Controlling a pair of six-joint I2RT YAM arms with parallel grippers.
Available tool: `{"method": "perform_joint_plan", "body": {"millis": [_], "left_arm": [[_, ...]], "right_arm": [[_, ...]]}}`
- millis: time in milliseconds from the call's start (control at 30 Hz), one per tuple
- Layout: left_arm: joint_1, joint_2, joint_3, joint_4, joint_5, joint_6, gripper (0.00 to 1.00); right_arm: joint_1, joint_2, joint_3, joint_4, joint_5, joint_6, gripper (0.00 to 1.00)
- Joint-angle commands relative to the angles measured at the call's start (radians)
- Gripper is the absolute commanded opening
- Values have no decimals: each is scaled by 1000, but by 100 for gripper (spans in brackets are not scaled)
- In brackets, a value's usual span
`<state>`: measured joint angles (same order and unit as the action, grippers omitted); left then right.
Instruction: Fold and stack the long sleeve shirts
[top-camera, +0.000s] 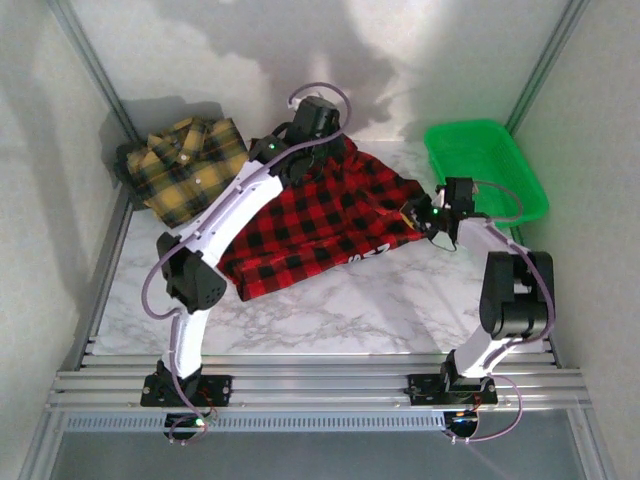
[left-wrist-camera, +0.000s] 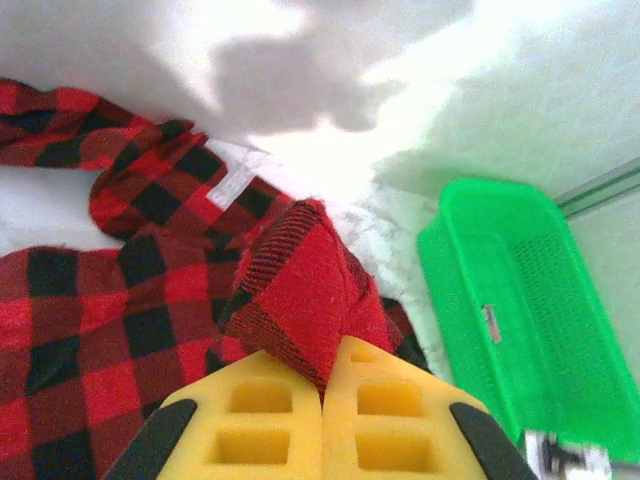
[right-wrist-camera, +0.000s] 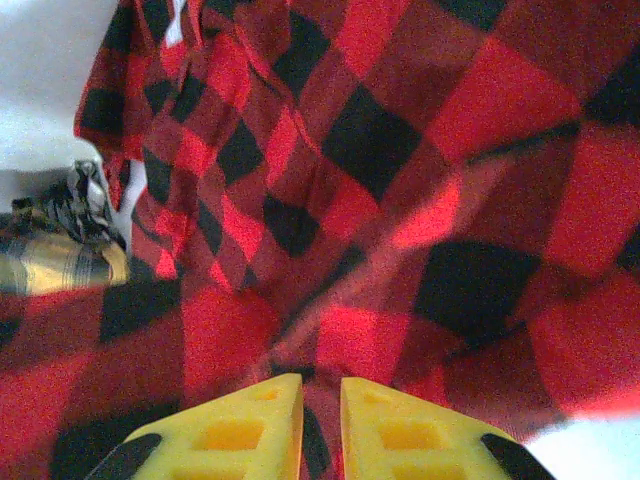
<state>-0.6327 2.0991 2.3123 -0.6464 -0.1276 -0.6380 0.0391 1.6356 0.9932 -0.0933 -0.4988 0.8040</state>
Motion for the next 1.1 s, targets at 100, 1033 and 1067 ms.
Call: {"method": "perform_joint_plan", "body": {"millis": [100, 1033, 1067], "left_arm": [[3, 74, 71, 1, 79, -41, 2], [-63, -806, -1233, 284, 95, -235, 2], [-64, -822, -1258, 284, 87, -236, 2]], "right_arm": [[10, 14, -71, 39, -33, 2, 12], [-3, 112, 164, -106, 76, -1, 13], [-1, 114, 180, -125, 75, -12, 13]]}}
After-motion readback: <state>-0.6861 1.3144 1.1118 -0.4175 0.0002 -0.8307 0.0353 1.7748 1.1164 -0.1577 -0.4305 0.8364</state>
